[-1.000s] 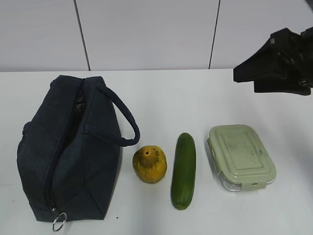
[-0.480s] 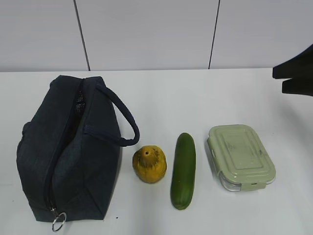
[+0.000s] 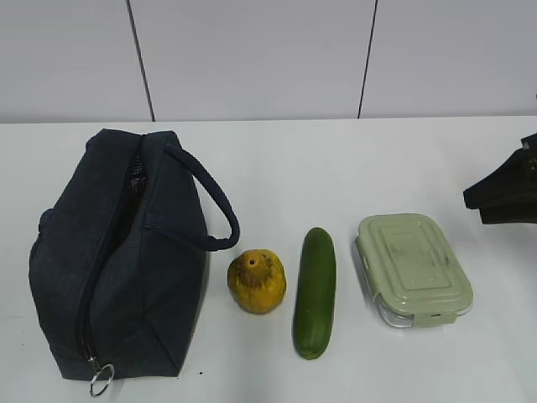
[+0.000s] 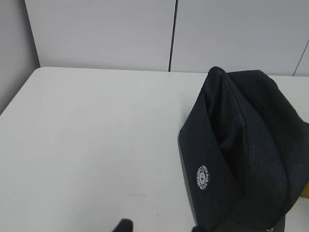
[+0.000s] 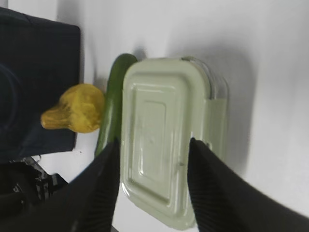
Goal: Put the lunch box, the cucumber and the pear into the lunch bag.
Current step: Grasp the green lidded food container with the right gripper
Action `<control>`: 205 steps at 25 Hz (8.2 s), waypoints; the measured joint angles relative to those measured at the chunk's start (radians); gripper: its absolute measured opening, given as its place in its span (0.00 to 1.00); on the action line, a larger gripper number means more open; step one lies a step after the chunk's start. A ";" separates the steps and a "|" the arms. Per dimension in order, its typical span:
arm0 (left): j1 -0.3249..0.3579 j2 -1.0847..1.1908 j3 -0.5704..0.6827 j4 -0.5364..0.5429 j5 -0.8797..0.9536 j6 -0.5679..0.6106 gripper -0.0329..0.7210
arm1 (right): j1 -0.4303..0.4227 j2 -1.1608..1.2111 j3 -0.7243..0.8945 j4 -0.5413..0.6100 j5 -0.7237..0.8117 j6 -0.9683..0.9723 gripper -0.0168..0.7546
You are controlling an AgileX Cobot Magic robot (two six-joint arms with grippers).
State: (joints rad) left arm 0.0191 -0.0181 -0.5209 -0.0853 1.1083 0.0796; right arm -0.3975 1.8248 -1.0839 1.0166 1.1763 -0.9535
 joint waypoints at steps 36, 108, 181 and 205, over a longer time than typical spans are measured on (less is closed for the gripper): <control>0.000 0.000 0.000 0.000 0.000 0.000 0.36 | 0.051 0.151 -0.108 -0.118 0.004 0.112 0.77; 0.000 0.000 0.000 -0.001 0.000 0.000 0.36 | 0.055 0.207 -0.015 -0.036 0.000 -0.011 0.77; 0.000 0.044 0.000 -0.101 -0.010 0.000 0.36 | 0.095 0.265 -0.015 0.025 0.013 -0.054 0.52; -0.035 1.050 -0.137 -0.664 -0.269 0.488 0.40 | 0.095 0.265 -0.015 0.047 0.004 -0.054 0.52</control>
State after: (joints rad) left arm -0.0161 1.0317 -0.6581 -0.7498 0.8389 0.5681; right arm -0.3024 2.0902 -1.0992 1.0637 1.1801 -1.0078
